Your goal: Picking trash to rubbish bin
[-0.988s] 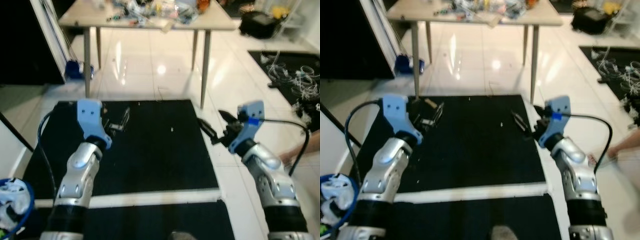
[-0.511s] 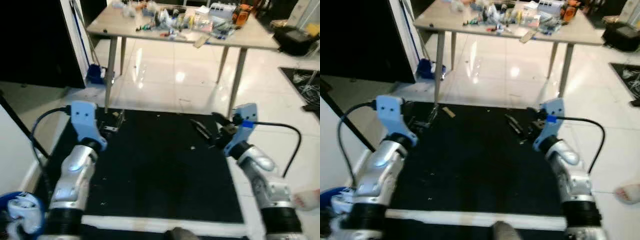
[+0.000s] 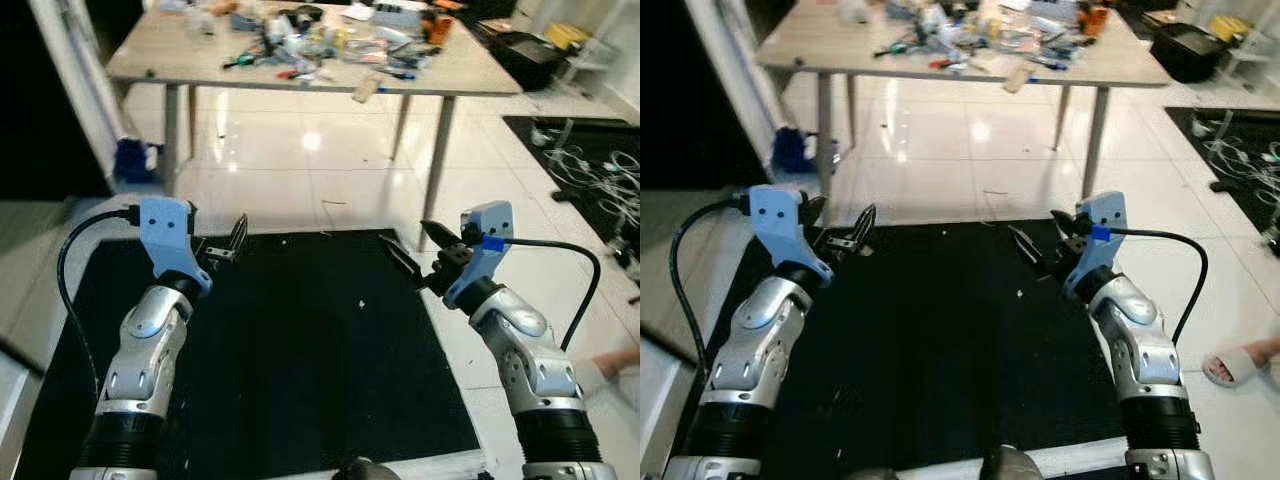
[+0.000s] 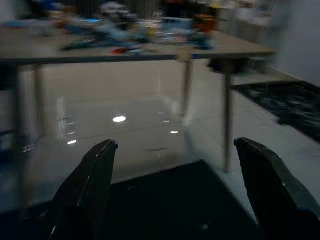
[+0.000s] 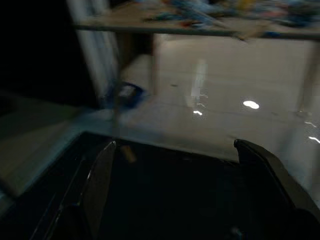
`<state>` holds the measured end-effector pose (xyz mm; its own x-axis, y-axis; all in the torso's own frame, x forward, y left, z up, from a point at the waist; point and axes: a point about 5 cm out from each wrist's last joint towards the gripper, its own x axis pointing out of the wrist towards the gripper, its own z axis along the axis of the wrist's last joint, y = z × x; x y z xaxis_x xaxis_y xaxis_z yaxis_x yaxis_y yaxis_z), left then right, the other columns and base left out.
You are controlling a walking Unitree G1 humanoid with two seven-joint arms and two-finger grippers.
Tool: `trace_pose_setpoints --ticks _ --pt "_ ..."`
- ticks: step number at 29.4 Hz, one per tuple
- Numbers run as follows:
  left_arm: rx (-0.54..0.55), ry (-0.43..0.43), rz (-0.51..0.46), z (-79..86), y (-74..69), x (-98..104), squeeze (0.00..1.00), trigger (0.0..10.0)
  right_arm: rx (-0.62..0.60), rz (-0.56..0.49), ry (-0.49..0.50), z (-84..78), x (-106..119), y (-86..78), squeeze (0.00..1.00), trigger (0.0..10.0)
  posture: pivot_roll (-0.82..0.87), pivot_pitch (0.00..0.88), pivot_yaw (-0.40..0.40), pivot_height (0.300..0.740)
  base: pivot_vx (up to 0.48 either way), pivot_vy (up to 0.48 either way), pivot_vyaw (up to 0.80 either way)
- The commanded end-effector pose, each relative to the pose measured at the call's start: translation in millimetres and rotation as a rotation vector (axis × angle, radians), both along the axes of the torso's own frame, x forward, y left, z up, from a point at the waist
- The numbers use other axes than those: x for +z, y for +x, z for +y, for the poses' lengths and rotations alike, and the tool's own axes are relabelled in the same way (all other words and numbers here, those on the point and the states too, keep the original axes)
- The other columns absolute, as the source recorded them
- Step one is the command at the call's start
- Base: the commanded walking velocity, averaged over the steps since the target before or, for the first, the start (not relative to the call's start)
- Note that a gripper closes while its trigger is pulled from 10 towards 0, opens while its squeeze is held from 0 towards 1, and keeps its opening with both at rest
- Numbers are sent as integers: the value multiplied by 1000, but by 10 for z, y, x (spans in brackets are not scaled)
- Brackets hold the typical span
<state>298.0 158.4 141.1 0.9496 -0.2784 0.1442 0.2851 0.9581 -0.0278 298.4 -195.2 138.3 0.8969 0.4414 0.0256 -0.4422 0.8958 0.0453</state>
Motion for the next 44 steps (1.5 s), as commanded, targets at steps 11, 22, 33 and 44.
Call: trace_pose_setpoints --ticks 11,22,33,44 --pt "-9 6 0 -7 -16 7 0 10000 -10 -7 -18 -10 17 9 0 10000 -54 0 -9 740 480 0 0" --pt "-10 11 -2 -3 -16 12 0 10000 -18 -4 -28 -22 9 13 0 10000 -54 0 -10 740 480 0 0" --pt "-9 53 14 -16 31 29 0 10000 -37 15 -58 -49 -28 23 0 10000 -58 0 -8 740 480 0 0" --pt "-52 91 29 -102 110 79 0 10000 -63 40 -96 -82 -82 30 0 10000 -64 0 -4 740 480 0 0"
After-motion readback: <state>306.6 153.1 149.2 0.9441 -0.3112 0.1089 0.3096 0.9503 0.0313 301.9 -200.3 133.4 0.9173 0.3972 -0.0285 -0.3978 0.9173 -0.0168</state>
